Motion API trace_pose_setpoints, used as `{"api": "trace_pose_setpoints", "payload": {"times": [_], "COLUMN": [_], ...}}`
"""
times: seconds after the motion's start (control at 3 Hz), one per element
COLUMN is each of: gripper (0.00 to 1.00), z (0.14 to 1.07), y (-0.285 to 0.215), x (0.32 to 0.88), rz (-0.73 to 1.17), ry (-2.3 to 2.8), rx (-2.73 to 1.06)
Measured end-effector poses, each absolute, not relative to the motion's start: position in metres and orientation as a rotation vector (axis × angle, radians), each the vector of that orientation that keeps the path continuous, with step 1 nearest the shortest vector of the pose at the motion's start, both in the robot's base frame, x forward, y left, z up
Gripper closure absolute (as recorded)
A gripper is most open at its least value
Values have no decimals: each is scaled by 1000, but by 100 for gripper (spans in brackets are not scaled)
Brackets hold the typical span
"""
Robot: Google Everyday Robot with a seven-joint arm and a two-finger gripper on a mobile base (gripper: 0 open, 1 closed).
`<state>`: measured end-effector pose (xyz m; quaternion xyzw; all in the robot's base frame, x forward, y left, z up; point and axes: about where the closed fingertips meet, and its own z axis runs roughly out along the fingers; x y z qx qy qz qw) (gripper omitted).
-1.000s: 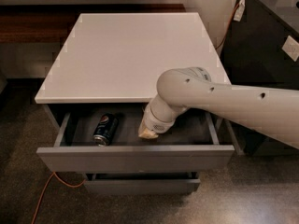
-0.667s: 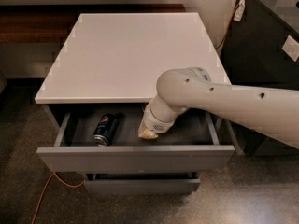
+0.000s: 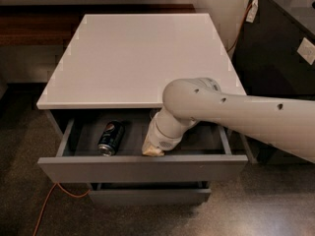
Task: Pick pepsi can from top drawer and place on counter
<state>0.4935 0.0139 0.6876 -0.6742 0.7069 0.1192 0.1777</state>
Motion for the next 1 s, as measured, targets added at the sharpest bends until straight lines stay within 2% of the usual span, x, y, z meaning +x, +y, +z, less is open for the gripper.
{"api": "trace_pose_setpoints", "payload": {"times": [1.0], "gripper": [100], "z": [692], "y": [24], "x": [440], "rz": [505], "ry": [2017], "rx": [-1957]}}
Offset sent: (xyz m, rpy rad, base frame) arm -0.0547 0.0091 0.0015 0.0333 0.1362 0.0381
